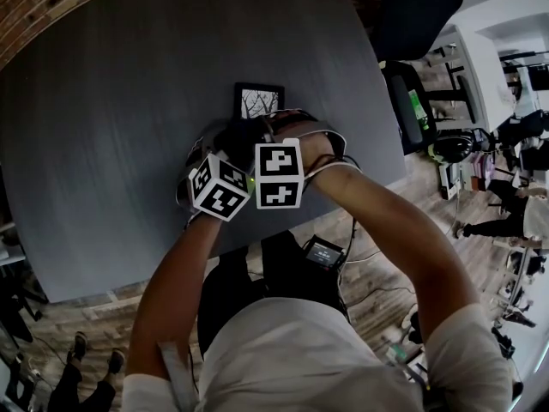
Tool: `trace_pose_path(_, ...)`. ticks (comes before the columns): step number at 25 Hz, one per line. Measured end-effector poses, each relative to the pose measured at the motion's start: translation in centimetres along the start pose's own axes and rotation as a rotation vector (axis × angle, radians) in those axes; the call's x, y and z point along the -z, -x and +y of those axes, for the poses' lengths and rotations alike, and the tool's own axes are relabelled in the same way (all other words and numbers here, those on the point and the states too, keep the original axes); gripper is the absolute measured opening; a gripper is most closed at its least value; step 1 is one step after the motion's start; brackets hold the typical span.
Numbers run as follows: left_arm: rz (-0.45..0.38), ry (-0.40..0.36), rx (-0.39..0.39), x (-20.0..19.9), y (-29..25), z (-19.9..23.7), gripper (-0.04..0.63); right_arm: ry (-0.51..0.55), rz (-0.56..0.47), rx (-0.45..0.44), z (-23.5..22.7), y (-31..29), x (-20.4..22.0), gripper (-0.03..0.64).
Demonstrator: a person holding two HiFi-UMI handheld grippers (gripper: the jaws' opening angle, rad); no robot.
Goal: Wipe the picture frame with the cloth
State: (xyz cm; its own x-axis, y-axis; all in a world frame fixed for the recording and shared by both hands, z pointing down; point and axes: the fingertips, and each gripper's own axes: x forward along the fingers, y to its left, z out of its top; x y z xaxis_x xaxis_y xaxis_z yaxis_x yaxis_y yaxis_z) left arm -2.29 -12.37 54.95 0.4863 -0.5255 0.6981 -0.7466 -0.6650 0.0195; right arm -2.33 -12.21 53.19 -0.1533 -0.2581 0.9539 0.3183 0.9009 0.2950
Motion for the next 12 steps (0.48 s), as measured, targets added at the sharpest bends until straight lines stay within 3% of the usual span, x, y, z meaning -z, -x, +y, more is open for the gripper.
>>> trace_pose_path(5,0.002,0.0,0.003,0.1,0.0,0.0,0.334,-0.106,-0.062,-0.068,0.6,0.5,-0.4,0.166)
trace_pose_path(9,-0.012,-0.004,-0.01,-0.1,0.2,0.5,0.334,-0.288,-0.165,-0.125,0.0,1.9,-0.8,0.167)
trace_pose_path(12,-0.033,0.038,-0.009,-0.3,0.9,0.6,0.334,-0.419,-0.237,-0.109,-0.6,3.5,-0.7,0.169)
